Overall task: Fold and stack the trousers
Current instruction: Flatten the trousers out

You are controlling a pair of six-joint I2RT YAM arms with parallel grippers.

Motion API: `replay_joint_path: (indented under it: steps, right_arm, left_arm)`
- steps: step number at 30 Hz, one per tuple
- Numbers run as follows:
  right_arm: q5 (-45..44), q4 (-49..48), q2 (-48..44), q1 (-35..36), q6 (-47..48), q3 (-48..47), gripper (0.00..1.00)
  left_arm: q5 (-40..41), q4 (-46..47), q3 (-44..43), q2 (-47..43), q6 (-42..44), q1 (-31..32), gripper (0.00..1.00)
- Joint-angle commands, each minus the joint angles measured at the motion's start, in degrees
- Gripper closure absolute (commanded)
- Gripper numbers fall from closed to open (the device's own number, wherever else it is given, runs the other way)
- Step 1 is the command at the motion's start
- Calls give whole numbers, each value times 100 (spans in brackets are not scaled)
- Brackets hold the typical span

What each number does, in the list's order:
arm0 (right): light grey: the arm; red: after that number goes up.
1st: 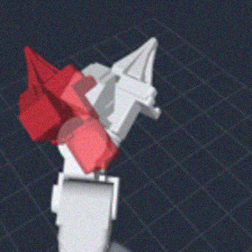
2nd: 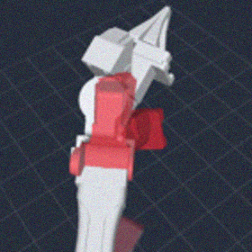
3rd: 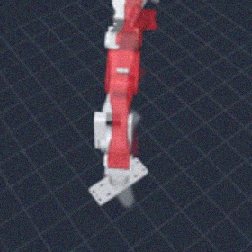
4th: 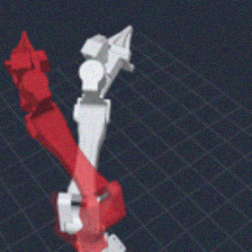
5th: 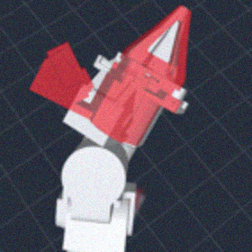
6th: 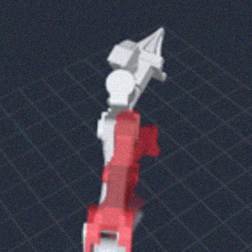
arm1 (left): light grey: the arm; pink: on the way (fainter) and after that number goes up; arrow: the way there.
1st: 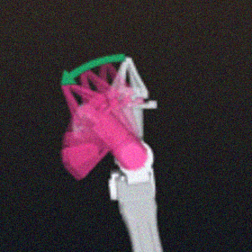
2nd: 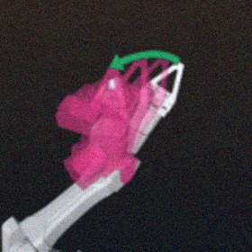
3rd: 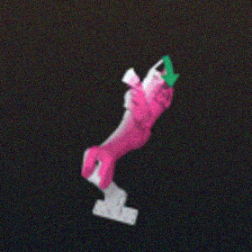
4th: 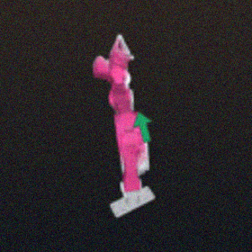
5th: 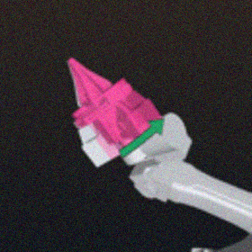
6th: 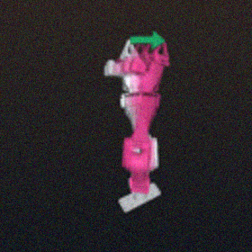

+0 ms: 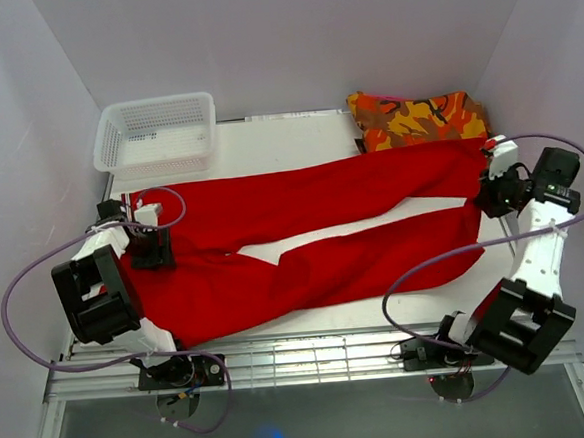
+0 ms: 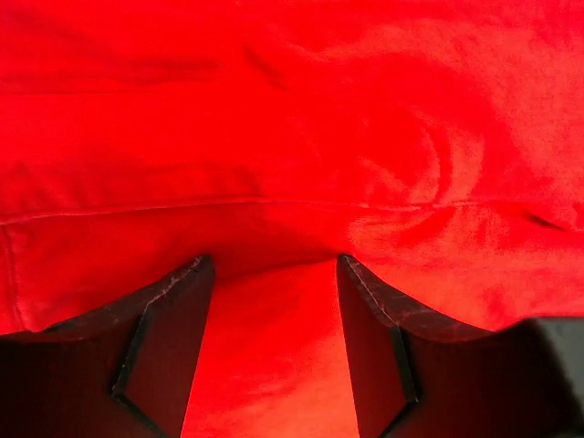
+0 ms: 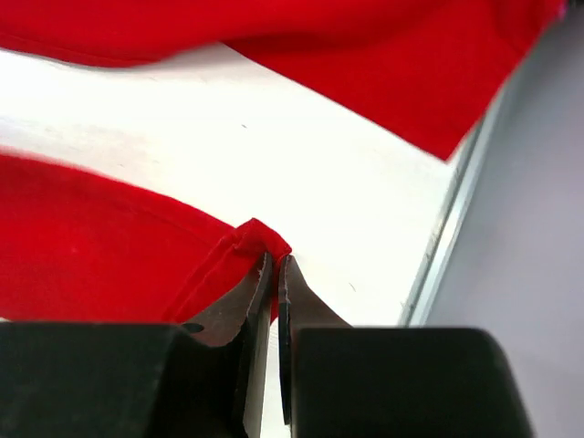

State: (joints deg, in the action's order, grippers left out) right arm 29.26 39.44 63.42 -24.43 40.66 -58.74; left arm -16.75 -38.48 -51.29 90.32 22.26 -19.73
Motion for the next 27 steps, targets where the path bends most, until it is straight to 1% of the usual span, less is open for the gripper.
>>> replay_joint_path:
  steps: [1, 3, 5, 7, 12, 18, 19, 20, 21, 22, 23, 24, 25, 26, 27]
  right_arm:
    - [564, 556, 1170, -1150, 819, -1024, 92]
    - [336, 582, 1584, -1275, 1004, -1078, 92]
    - [126, 600, 1814, -1284, 1223, -938, 92]
    - [-287, 407, 1867, -1284, 1470, -657, 92]
    - [-1043, 319, 1946, -1372, 2023, -69, 92]
    - [-1326, -445, 1937, -1363, 1963, 240, 92]
    - [-1317, -472, 1990, -1354, 1954, 205, 87]
    - [-1308, -455, 2112, -1346, 1945, 66, 81]
    - [-1291, -290, 2183, -1311, 1910, -66, 71]
    - [-1178, -131, 2245, -1310, 1901, -241, 41]
    - [-1090, 1, 2332, -1310, 1893, -408, 27]
    - [-949, 272, 2342, -1310, 1884, -732, 12]
    - [-870, 396, 2342, -1310, 1884, -883, 5]
    - [-799, 511, 2324, -1302, 1892, -1024, 2]
    - [-694, 634, 2307, -1293, 1901, -1260, 6]
  left_arm:
    - [357, 437, -109, 345, 296, -391, 33]
    - [348, 517, -197, 503, 331, -488, 33]
    - [366, 648, -285, 635, 349, -567, 33]
    - [374, 692, -303, 671, 358, -620, 33]
    - [261, 719, -312, 662, 384, -769, 33]
    - [102, 737, -303, 627, 314, -778, 32]
    - [102, 728, -312, 618, 314, -778, 32]
    - [85, 736, -303, 601, 305, -778, 31]
    - [58, 728, -312, 583, 305, -778, 30]
    - [15, 693, -338, 531, 323, -778, 29]
    - [-108, 623, -364, 504, 331, -778, 28]
    - [-170, 588, -391, 469, 331, -778, 27]
    - [-240, 491, -469, 399, 366, -778, 26]
    - [-406, 421, -505, 355, 384, -778, 26]
    - [-503, 368, -549, 302, 402, -778, 25]
